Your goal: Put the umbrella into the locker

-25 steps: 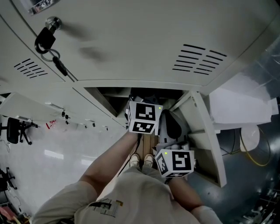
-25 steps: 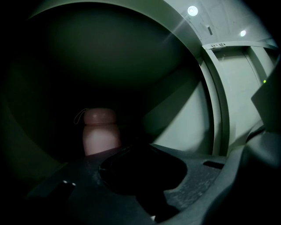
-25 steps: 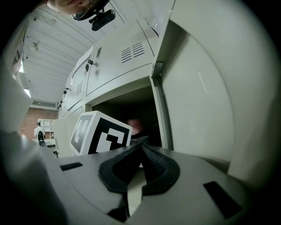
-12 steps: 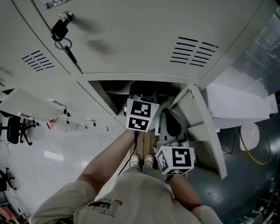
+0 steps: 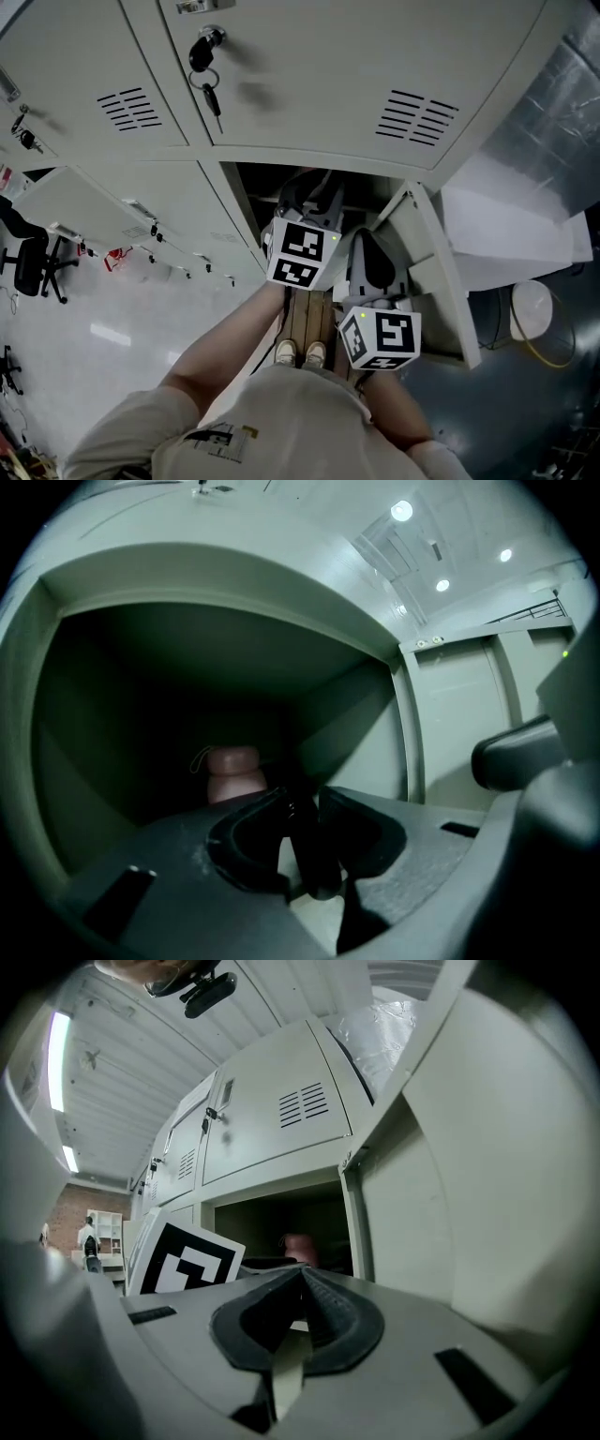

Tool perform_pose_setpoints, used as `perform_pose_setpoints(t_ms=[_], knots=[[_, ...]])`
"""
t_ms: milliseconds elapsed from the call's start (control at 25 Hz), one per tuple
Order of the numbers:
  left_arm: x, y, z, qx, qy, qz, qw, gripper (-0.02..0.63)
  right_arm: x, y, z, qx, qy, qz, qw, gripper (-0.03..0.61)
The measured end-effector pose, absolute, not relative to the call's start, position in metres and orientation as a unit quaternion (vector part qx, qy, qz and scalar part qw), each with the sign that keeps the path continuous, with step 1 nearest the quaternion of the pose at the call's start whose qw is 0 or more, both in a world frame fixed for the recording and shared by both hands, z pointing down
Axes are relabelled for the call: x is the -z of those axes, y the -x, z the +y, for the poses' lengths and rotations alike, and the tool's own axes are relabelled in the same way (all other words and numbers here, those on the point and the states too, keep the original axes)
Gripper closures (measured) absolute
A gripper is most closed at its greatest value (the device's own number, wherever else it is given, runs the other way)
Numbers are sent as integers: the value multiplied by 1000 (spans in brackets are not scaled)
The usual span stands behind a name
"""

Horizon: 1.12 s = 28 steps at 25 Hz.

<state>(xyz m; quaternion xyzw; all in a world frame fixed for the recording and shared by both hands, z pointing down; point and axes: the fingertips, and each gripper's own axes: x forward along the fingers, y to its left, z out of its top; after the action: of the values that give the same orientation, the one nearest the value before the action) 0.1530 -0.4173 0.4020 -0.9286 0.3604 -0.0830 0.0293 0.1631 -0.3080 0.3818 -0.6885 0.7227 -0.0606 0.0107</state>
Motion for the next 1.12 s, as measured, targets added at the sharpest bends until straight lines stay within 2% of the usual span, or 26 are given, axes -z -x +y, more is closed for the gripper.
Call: perform_pose_setpoints(t_ms=[360, 520, 720, 1120], knots=[[-373, -131, -398, 83, 928, 362, 43, 514, -346, -158, -306, 69, 662, 744, 50, 571], [-354, -122, -385, 72, 927, 365, 52, 517, -327, -151, -304, 44, 650, 758, 41, 571], [-336, -116, -367, 72, 921, 367, 110, 523, -302, -151, -300, 6, 648, 761, 36, 571], [-265, -76, -329, 18, 924, 368, 106, 535, -243, -144, -275, -62, 629, 773, 55, 571]])
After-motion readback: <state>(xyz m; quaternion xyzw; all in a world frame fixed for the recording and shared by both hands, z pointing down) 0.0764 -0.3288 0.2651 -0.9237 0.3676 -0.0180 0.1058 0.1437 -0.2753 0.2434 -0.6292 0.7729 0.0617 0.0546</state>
